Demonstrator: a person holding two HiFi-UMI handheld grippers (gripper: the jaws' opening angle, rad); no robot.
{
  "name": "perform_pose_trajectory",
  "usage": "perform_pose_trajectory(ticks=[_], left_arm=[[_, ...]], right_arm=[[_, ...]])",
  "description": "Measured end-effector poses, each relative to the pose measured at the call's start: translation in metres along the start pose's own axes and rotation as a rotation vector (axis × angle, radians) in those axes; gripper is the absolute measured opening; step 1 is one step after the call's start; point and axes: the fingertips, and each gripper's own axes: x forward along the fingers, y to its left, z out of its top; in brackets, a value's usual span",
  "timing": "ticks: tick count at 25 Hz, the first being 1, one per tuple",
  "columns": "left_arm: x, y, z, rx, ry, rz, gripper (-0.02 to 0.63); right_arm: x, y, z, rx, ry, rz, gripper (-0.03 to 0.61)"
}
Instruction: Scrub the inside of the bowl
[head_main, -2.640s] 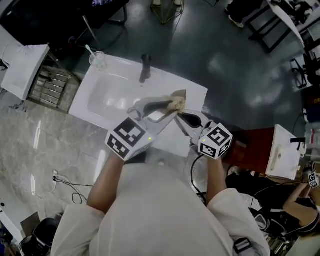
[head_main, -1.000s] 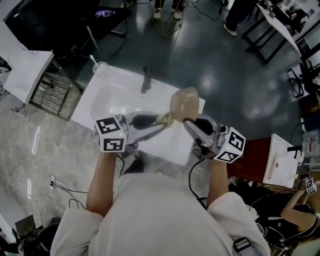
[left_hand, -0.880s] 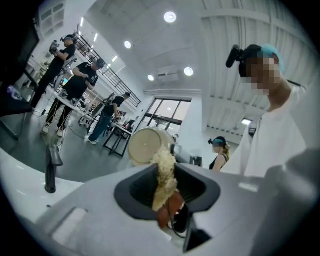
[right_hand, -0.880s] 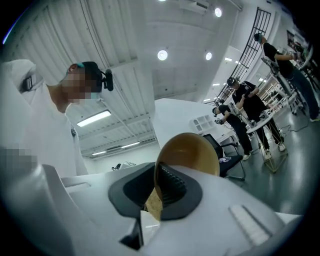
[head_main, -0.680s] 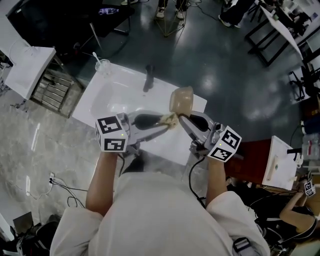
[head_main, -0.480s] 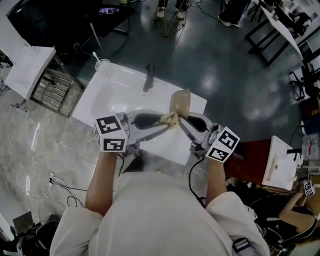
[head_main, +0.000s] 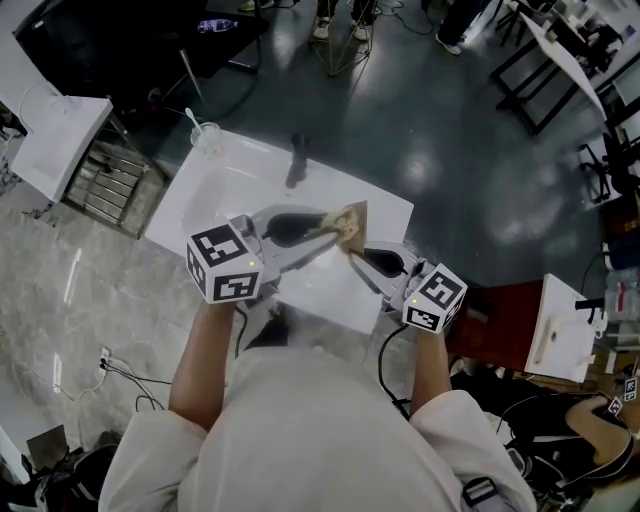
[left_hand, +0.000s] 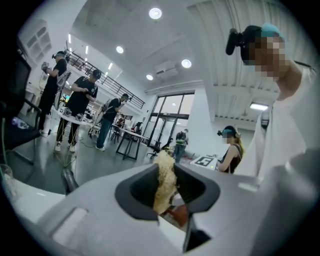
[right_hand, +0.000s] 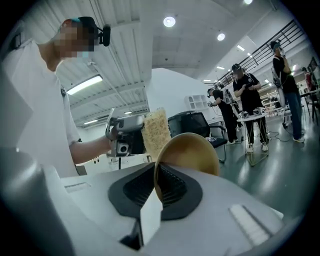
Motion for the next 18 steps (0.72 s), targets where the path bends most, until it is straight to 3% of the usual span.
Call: perform_pose_trajectory(ticks=[4,7,14,18], left_arm=[[0.006,0.010,0.001,0.071,0.045,0.059,0.095],[0.009,0.019,0.000,0.081,0.070,0.073,0.095],[0.006,0.036,-0.014,-0.021,0.075,0.045,0.095],[0.004,0.044,-0.027,-0.094,0.054,0.042,0.095]], right_arm=[[0.000,0.010,-0.003,-0.014,0.016,0.050,0.017],[-0.004,0.021,0.002,-0.013,-0.012,0.111,0.020],[-0.018,0.041,0.015,0.003,-0.079,0.234,0.020],[-0.032,0.044,0.033,0.050,-0.184,0.288,0.020]])
